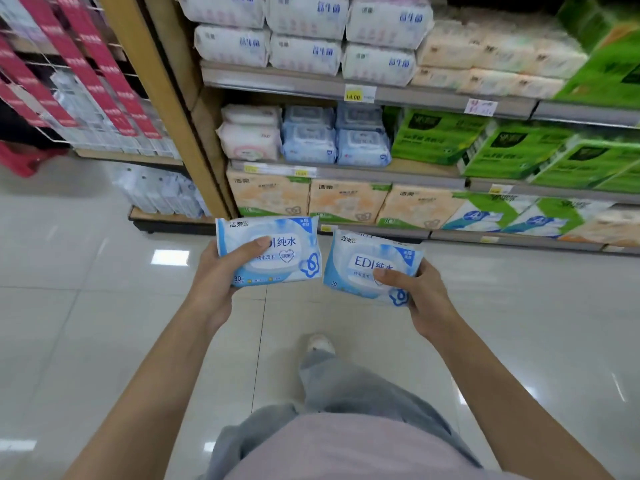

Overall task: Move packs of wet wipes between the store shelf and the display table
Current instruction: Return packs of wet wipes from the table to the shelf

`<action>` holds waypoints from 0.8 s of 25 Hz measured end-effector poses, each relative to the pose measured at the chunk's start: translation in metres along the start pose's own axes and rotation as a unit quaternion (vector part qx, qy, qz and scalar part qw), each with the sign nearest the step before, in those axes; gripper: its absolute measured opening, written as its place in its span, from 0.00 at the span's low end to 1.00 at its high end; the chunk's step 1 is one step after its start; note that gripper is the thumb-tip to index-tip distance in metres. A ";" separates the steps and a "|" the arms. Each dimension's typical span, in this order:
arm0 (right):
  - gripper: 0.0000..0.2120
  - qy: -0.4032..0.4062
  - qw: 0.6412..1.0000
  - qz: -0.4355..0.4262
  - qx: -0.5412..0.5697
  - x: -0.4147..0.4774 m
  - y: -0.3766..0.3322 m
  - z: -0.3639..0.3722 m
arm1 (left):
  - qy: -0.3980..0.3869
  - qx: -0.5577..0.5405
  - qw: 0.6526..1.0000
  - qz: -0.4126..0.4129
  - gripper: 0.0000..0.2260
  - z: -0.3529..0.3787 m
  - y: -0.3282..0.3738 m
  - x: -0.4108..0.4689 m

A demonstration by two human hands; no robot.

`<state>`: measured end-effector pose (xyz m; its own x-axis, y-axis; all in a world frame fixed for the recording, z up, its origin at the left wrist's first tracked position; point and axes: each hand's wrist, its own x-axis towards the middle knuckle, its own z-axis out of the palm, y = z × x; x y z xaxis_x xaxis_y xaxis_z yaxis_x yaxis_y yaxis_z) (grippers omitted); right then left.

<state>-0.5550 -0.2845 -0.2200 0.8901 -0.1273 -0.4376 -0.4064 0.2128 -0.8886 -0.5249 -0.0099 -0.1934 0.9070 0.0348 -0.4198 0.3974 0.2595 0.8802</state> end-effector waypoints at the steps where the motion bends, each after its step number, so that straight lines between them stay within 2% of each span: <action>1: 0.28 -0.002 1.000 -0.009 -0.002 0.022 -0.021 0.005 | 0.000 -0.004 1.000 0.003 0.22 0.006 0.012 0.017; 6: 0.27 -0.046 0.996 -0.075 -0.027 0.118 -0.119 0.050 | 0.020 -0.043 0.998 0.031 0.18 0.015 0.067 0.090; 11: 0.41 -0.061 0.992 -0.111 -0.020 0.189 -0.172 0.112 | 0.025 -0.052 0.997 0.050 0.17 0.001 0.121 0.167; 14: 0.34 -0.034 0.991 -0.132 0.003 0.224 -0.196 0.148 | 0.001 -0.060 0.996 0.068 0.24 -0.011 0.167 0.212; 18: 0.27 -0.027 0.985 -0.171 0.025 0.255 -0.236 0.190 | -0.037 -0.048 0.993 0.097 0.18 -0.024 0.233 0.263; 20: 0.30 -0.033 0.980 -0.192 0.033 0.266 -0.256 0.204 | -0.057 -0.042 0.991 0.113 0.21 -0.026 0.264 0.279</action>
<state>-0.1725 -0.1755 -0.0806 0.9872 -0.1475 -0.0611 -0.0269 0.2233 -0.9744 -0.1704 0.0935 -0.0844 0.9833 -0.0061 -0.1817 0.1731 0.3366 0.9256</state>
